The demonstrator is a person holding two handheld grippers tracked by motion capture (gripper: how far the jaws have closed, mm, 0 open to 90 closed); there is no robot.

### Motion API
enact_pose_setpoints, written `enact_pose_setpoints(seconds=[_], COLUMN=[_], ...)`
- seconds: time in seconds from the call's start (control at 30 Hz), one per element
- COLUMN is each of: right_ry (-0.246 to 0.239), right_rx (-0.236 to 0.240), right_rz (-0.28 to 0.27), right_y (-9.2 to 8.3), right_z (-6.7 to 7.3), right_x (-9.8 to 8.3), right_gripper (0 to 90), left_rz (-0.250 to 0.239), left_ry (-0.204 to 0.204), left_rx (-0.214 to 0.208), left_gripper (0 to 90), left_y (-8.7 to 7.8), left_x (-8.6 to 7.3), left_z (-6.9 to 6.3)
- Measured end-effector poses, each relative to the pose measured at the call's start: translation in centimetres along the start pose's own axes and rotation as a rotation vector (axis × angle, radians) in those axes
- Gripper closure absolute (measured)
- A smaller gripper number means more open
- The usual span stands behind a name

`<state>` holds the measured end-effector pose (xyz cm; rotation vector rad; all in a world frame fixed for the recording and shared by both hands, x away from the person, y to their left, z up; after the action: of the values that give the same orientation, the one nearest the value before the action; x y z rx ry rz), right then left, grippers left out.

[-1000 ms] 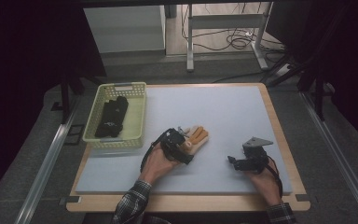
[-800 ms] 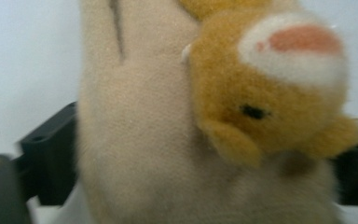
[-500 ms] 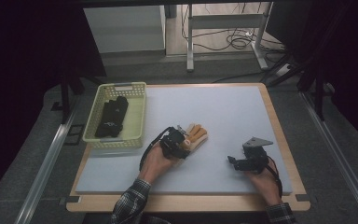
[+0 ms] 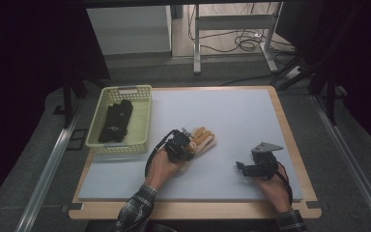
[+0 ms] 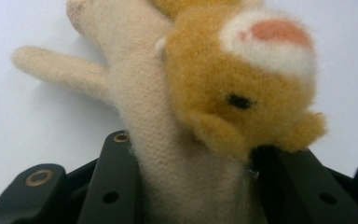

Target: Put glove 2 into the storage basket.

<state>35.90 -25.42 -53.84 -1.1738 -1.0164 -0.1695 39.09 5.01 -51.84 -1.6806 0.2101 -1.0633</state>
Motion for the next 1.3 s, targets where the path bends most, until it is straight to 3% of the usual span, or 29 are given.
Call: enact_pose_setpoints(seconds=[0.43, 0.77, 1.1, 1.3], right_ry=[0.000, 0.000, 0.001, 0.001], right_rx=[0.000, 0.000, 0.000, 0.000], right_rz=[-0.001, 0.000, -0.001, -0.003], right_y=[0.0, 0.0, 0.0, 0.0], right_z=[0.0, 0.0, 0.0, 0.0], right_x=[0.0, 0.0, 0.0, 0.0], right_gripper=[18.4, 18.4, 18.4, 18.4], left_rz=[-0.032, -0.074, -0.087, -0.087], left_ry=[-0.066, -0.148, -0.251, -0.325], left_rx=[0.068, 0.132, 0.210, 0.271], left_gripper=[61.7, 61.6, 61.5, 61.5], left_y=[-3.5, -7.4, -10.6, -11.9], left_x=[1.8, 2.9, 1.7, 0.1], left_z=[2.0, 5.0, 9.3, 12.1])
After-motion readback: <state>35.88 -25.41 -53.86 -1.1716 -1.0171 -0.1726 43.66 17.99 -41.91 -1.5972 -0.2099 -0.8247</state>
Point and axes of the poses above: each handheld gripper's, and its own axes: y roughly forward along the jaws, x roughly out of its top, z roughly to its left, the point moved 1 cm from there along y, roughly forward along the jaws, and after that the axes turned 5 degrees about y, right-handed, at the moved point
